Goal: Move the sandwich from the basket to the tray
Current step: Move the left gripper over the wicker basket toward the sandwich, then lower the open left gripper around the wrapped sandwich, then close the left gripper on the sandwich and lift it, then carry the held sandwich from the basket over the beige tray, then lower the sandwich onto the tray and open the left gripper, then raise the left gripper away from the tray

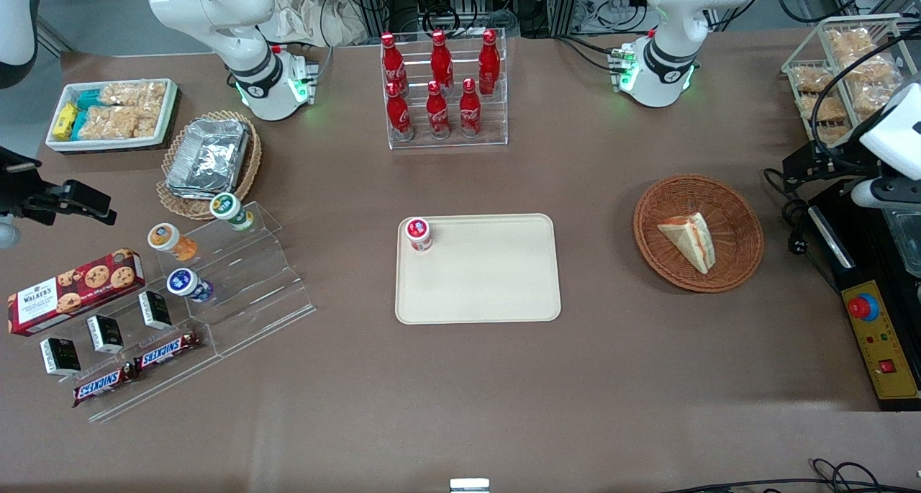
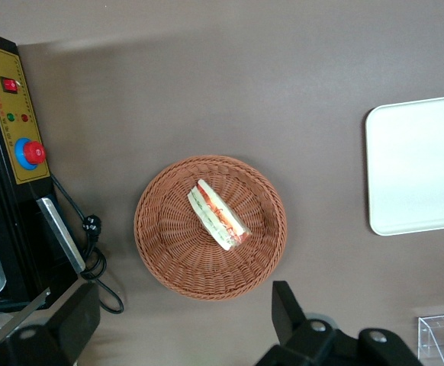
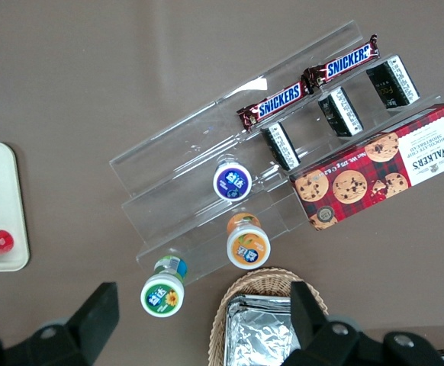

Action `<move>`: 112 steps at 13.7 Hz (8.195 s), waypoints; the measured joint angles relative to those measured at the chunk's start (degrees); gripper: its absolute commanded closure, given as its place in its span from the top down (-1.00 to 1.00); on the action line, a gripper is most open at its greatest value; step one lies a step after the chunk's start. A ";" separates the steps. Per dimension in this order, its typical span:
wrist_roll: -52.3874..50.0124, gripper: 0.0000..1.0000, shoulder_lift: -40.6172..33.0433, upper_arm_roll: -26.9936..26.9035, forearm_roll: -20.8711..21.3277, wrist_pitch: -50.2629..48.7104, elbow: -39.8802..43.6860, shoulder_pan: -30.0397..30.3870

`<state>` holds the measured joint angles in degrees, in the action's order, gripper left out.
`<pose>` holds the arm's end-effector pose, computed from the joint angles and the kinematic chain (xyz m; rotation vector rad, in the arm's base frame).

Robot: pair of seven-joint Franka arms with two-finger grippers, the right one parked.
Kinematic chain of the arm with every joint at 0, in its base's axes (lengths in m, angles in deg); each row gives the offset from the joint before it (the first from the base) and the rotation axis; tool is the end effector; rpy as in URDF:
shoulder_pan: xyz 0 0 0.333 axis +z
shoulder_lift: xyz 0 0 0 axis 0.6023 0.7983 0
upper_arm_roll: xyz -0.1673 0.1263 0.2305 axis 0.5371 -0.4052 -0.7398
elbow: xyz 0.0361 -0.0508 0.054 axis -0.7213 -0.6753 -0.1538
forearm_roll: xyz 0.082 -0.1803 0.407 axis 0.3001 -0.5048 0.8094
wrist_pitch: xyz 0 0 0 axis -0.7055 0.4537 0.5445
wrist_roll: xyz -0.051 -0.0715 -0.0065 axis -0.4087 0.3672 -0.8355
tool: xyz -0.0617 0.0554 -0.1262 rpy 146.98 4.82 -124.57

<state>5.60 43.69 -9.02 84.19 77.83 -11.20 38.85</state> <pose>0.6185 -0.0224 0.5791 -3.1204 0.1868 0.0312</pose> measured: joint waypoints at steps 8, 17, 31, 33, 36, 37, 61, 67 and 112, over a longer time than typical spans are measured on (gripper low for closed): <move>-8.31 1.00 0.03 0.45 -0.05 -0.22 0.04 -0.21; -35.19 1.00 -3.70 2.88 1.40 8.99 -15.27 -0.68; -46.71 1.00 -6.05 2.29 1.52 44.78 -50.05 0.00; -46.71 1.00 -4.36 2.27 1.52 49.50 -52.56 0.00; -46.67 1.00 -1.95 2.07 1.51 53.70 -53.93 0.37; -46.57 1.00 -1.23 1.99 1.52 54.91 -54.19 0.62; -21.53 -1.00 -7.61 0.92 1.69 16.03 -25.83 1.42; -14.86 -1.00 -6.46 9.60 1.63 4.42 -12.49 0.87; -55.26 1.00 26.52 29.85 23.07 33.17 -11.24 -7.79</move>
<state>-49.65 70.21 20.83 107.26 111.00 -22.45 31.06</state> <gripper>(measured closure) 0.000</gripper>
